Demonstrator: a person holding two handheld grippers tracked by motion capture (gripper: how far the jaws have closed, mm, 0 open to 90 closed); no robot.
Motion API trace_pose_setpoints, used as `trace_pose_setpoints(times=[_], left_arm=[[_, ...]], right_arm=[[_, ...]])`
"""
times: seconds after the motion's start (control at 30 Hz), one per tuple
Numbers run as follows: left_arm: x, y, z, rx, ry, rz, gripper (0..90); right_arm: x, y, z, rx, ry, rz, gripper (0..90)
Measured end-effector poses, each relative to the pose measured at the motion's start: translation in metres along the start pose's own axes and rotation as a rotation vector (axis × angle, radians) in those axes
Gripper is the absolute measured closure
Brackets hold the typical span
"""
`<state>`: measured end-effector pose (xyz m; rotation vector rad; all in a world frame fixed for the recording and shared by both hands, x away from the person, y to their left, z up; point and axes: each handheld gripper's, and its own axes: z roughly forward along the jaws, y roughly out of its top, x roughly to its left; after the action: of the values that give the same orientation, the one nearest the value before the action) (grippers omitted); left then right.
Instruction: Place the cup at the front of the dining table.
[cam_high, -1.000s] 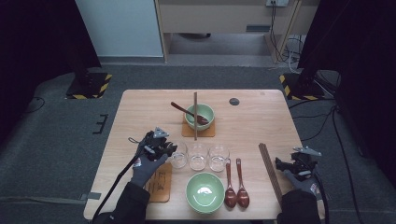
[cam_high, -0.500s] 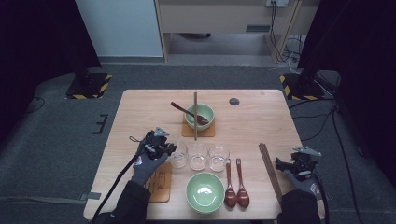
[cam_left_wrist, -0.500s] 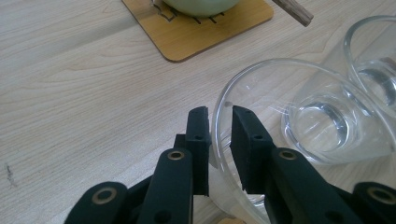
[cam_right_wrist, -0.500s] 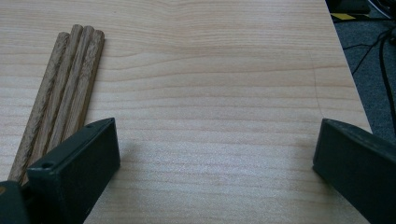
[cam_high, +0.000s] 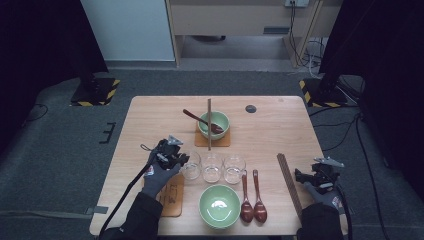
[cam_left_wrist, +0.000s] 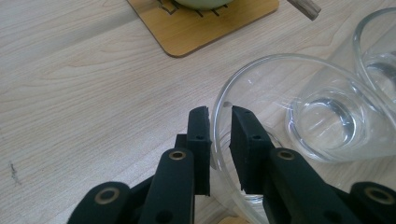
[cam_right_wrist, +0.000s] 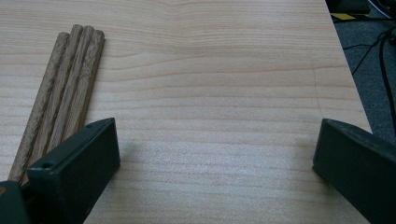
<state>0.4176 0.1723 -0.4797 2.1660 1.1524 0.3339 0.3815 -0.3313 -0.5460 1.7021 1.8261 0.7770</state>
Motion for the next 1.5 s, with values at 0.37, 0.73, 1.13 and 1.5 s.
trace_pose_setpoints(times=[0.37,0.73,1.13,1.5], left_arm=[[0.003,-0.001,-0.005,0.006,0.013,-0.036,79.8],[0.006,-0.009,-0.009,-0.026,0.005,-0.075,80.1],[0.010,-0.009,-0.018,-0.066,0.005,-0.095,80.6],[0.020,-0.007,-0.044,-0.162,0.030,-0.128,80.8]], right_arm=[[0.000,0.000,0.000,0.000,0.000,0.000,0.6],[0.000,0.000,0.000,0.000,0.000,0.000,0.6],[0.000,0.000,0.000,0.000,0.000,0.000,0.6],[0.000,0.000,0.000,0.000,0.000,0.000,0.6]])
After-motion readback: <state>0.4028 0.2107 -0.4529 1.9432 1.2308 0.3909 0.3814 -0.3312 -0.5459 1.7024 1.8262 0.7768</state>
